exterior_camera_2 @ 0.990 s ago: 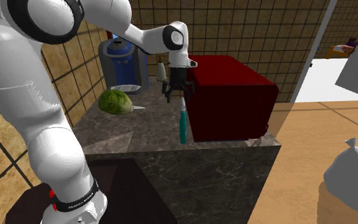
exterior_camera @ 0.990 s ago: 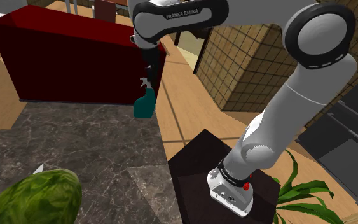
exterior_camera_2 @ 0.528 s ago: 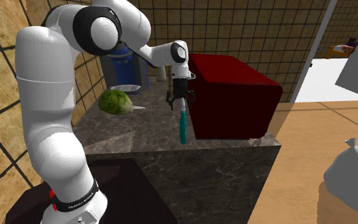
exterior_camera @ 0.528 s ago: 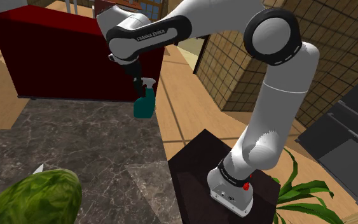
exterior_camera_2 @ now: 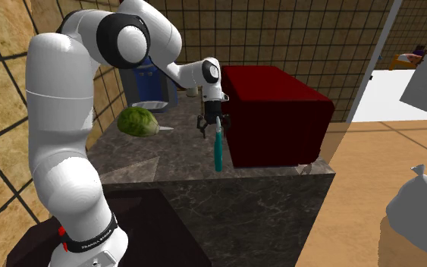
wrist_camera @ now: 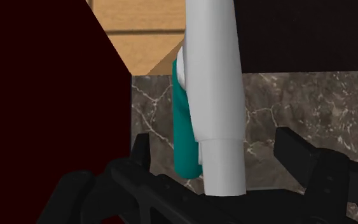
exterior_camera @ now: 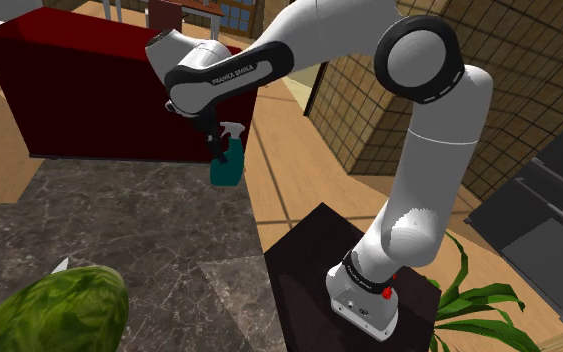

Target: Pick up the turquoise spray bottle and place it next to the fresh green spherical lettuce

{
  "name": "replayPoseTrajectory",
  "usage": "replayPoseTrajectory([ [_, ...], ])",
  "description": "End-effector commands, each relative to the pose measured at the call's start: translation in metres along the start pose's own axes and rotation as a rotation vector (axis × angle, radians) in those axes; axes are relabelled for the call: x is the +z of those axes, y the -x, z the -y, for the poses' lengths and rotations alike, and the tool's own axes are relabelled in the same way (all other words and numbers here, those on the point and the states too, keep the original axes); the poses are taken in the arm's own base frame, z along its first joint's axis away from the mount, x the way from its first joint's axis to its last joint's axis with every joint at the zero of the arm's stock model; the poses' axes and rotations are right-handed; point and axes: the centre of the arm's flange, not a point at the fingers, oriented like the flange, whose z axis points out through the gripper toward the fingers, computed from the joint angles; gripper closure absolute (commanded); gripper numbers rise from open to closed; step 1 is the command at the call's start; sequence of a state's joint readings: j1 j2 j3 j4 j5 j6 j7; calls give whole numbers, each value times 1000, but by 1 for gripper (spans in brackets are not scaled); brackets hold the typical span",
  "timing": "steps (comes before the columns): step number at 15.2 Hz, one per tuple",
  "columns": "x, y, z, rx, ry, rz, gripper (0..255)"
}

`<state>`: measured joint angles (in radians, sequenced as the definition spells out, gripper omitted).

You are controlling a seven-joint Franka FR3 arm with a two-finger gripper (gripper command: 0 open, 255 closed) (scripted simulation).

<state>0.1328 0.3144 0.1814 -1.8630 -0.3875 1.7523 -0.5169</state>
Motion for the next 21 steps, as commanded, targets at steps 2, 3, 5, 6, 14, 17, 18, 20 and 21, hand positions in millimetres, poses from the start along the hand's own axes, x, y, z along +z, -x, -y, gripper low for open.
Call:
replayPoseTrajectory([
  [2,32,-6,-16,8,-18,5,0],
  [3,32,-6,-16,8,-18,5,0],
  [5,32,-6,-16,8,-18,5,0],
  [6,32,-6,-16,8,-18,5,0],
  [14,46,-2,-19,7,-19,5,255],
  [17,46,-2,-15,7,-18,4,255],
  [18,32,-6,-16,8,-18,5,255],
  [20,23,-1,-16,8,-18,5,255],
  [21,18,2,-16,8,-18,5,255],
])
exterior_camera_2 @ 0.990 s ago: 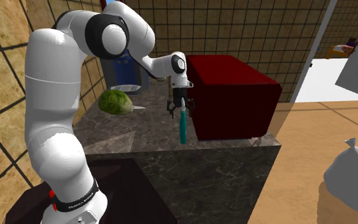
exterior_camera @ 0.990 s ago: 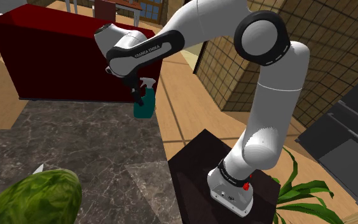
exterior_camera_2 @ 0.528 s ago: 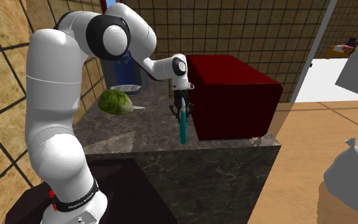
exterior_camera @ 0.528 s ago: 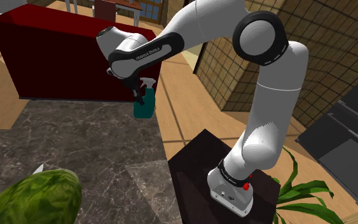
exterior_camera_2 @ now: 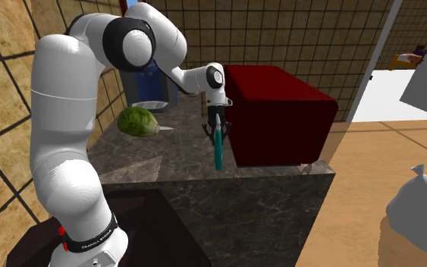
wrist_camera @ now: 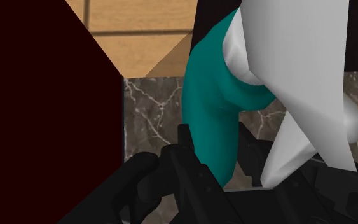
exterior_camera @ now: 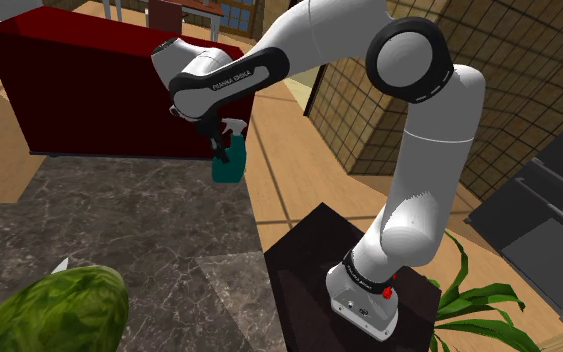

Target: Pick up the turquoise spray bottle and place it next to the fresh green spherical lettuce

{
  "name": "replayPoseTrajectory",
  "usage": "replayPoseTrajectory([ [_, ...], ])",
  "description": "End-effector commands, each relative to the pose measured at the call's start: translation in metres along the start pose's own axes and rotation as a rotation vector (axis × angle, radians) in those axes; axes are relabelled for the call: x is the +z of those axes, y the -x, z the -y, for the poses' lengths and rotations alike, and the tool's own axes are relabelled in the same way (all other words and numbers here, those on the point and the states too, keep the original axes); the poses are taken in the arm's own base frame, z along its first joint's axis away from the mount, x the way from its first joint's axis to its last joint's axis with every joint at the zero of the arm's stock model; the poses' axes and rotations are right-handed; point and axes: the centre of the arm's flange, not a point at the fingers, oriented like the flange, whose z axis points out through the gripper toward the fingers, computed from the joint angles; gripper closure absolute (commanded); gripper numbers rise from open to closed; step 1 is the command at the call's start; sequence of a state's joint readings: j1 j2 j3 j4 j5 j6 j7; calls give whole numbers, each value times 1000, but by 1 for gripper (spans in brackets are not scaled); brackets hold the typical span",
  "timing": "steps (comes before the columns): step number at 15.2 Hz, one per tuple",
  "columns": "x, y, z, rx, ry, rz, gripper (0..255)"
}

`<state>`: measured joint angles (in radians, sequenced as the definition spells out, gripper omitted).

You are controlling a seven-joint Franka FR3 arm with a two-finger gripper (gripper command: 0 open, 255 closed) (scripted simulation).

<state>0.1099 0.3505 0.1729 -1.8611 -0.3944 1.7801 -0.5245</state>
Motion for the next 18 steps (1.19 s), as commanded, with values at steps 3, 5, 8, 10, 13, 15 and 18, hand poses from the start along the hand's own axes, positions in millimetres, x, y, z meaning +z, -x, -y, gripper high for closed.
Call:
replayPoseTrajectory([
  [3,-17,11,-1,2,-2,1,255],
  [5,-26,16,-1,2,-2,1,255],
  [8,-40,24,-2,2,-2,1,255],
  [10,-49,29,-2,2,-2,1,255],
  [13,-63,37,-2,2,-2,1,255],
  [15,-72,42,-2,2,-2,1,255],
  [18,-86,50,-2,2,-2,1,255],
])
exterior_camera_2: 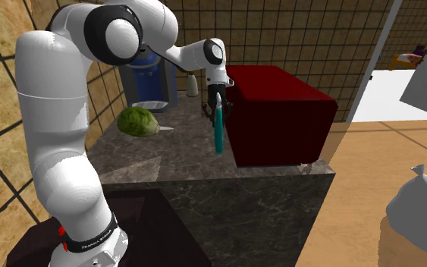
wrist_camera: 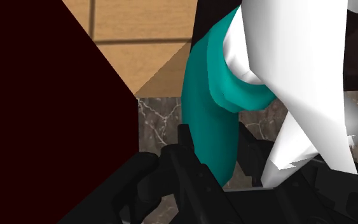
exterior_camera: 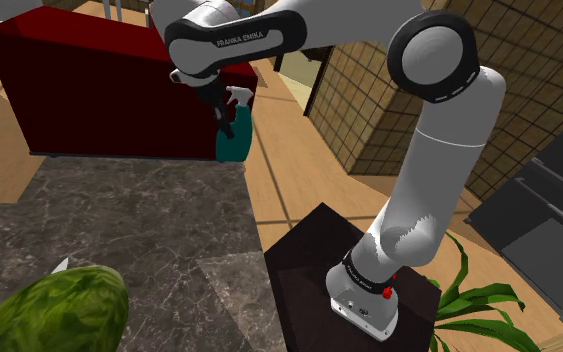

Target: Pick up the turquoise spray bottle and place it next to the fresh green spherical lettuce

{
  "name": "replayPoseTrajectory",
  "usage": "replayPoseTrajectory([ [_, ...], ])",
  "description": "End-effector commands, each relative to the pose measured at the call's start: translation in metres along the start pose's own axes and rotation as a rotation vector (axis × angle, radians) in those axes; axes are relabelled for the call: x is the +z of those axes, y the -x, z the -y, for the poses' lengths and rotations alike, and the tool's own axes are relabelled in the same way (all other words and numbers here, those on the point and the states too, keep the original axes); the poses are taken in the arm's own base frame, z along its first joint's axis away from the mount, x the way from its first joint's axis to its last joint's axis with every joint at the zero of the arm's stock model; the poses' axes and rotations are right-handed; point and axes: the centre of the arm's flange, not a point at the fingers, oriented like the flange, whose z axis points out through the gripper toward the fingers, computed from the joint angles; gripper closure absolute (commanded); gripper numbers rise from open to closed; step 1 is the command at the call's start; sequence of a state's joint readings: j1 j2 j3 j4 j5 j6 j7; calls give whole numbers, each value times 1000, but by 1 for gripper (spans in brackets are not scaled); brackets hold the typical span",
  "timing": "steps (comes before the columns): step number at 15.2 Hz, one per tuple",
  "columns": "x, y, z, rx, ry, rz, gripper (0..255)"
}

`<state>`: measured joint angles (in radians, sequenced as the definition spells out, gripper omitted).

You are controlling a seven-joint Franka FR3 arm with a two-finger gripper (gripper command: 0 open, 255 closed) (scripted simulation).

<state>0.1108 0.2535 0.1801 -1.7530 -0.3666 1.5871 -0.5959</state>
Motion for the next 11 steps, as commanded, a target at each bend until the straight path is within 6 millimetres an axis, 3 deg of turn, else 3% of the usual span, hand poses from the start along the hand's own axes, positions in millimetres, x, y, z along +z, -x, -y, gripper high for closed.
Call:
replayPoseTrajectory([
  [1,-10,5,0,1,0,0,255],
  [11,-56,31,-1,1,0,0,255],
])
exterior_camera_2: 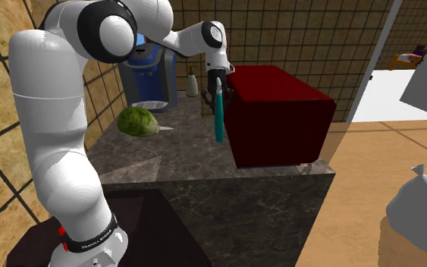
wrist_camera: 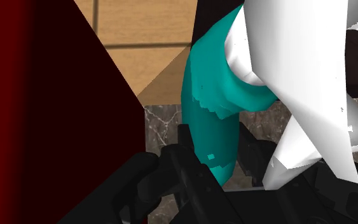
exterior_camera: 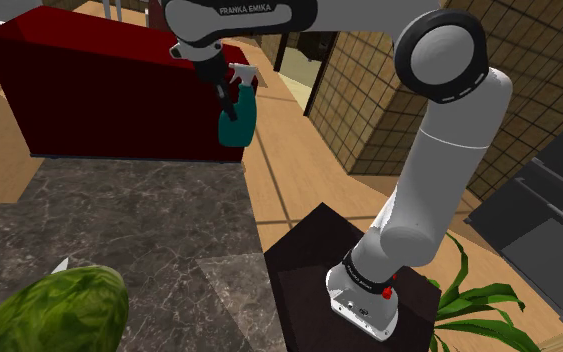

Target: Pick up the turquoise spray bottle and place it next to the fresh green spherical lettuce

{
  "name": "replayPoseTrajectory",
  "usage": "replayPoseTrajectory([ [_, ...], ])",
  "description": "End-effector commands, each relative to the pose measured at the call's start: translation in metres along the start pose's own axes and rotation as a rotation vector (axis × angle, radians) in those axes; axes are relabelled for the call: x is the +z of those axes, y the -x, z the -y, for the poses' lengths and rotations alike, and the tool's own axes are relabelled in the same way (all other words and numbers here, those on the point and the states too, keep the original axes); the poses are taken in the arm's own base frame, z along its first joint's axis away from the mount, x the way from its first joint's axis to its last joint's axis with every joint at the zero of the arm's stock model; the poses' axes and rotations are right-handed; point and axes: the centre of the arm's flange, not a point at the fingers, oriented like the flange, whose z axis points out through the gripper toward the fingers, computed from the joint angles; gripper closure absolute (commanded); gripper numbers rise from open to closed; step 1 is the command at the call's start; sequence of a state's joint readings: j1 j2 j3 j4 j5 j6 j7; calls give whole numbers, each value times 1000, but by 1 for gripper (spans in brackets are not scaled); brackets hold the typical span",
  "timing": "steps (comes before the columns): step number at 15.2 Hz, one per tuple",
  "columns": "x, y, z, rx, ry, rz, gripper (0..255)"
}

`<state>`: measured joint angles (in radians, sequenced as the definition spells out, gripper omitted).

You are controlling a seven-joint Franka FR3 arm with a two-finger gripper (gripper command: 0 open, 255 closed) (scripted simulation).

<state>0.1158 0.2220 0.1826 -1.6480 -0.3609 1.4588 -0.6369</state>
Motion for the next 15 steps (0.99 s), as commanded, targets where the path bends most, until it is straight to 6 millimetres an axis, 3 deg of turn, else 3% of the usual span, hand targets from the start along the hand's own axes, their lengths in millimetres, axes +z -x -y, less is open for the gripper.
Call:
replayPoseTrajectory([
  [1,-9,4,0,0,0,0,255],
  [15,-74,41,-1,0,0,0,255],
])
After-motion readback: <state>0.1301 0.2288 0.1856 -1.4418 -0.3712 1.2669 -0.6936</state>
